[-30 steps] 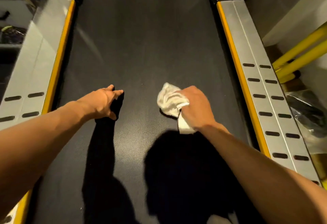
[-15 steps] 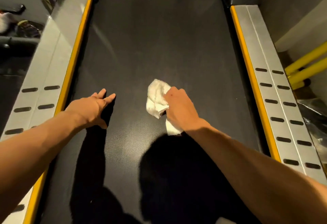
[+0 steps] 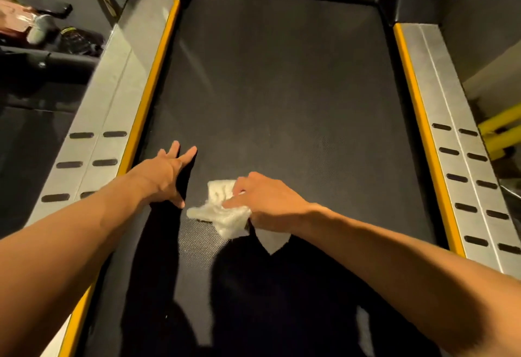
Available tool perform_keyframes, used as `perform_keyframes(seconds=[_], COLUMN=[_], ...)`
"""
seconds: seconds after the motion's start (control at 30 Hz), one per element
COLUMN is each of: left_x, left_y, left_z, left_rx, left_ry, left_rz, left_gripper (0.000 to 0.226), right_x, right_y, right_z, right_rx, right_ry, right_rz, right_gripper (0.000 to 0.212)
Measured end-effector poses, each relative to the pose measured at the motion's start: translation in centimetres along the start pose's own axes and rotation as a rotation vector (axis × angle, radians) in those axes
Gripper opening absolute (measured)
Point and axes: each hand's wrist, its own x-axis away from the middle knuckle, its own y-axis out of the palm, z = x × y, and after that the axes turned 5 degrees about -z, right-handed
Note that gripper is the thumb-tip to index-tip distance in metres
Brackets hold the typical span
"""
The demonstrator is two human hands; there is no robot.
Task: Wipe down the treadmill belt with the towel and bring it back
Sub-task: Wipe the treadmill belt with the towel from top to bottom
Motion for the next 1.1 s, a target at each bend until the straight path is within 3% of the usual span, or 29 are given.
perform_keyframes(seconds=[0.07,0.13,0.2,0.27,0.33,0.4,0.47,0.53,0.6,0.67,0.77,0.83,0.9,0.97,1.03,1.1], left_x=[0.0,0.1,0.3,0.4,0.5,0.7,0.8,0.9,0.8,0.7,1.0,1.2,1.3,1.4,1.4,1.7], left_y=[0.2,0.4,0.7,1.3,1.6,1.6,1.7,1.4,1.1,1.1,1.2,1.6,2.0,2.3,2.2,1.6], left_z=[-0.2,-0.6,-1.1,-1.6,-2.1,-2.4,-2.4,-2.5,-2.9,-3.3,-4.5,-5.5,-6.8,-7.7,-8.3,-8.4], left_rx=[0.014,0.045,0.043,0.001,-0.041,-0.065,-0.062,-0.049,-0.084,-0.156,-0.245,-0.173,0.032,0.208,0.291,0.322], left_ry=[0.016,0.049,0.056,0.037,-0.004,-0.043,-0.042,-0.02,-0.004,0.012,0.019,-0.012,-0.046,-0.054,-0.044,-0.041], left_rz=[0.005,0.03,0.052,0.08,0.086,0.071,0.061,0.043,0.051,0.106,0.277,0.389,0.38,0.348,0.376,0.407], left_gripper=[0.127,0.126,0.123,0.12,0.119,0.121,0.122,0.123,0.125,0.124,0.117,0.118,0.124,0.12,0.097,0.074], right_x=[-1.0,-2.5,-3.0,-2.2,-1.3,-1.9,-3.5,-4.8,-5.1,-4.5,-3.3,-4.4,-7.0,-8.5,-8.6,-7.1], right_y=[-0.9,-1.2,-0.2,1.7,3.4,3.1,1.3,-0.1,0.3,2.2,4.1,2.7,1.2,0.4,1.7,3.7], right_z=[0.2,1.3,1.7,0.4,-1.6,-1.8,-0.4,1.7,1.7,0.1,-2.5,-2.4,-0.7,-0.1,-1.4,-4.1], right_rx=[-0.079,-0.11,-0.143,-0.097,0.033,0.041,0.014,0.073,-0.023,0.048,0.026,0.009,0.054,0.083,0.103,0.111], right_ry=[0.031,0.206,0.367,0.286,0.049,-0.077,-0.021,0.205,0.354,0.238,-0.116,-0.089,0.059,0.204,0.176,-0.005], right_rz=[0.118,0.345,0.454,0.327,0.127,0.129,0.314,0.461,0.399,0.295,0.122,0.194,0.336,0.373,0.312,0.205], right_gripper=[0.039,0.038,0.04,0.044,0.052,0.039,0.03,0.024,0.036,0.056,0.061,0.064,0.072,0.073,0.072,0.067])
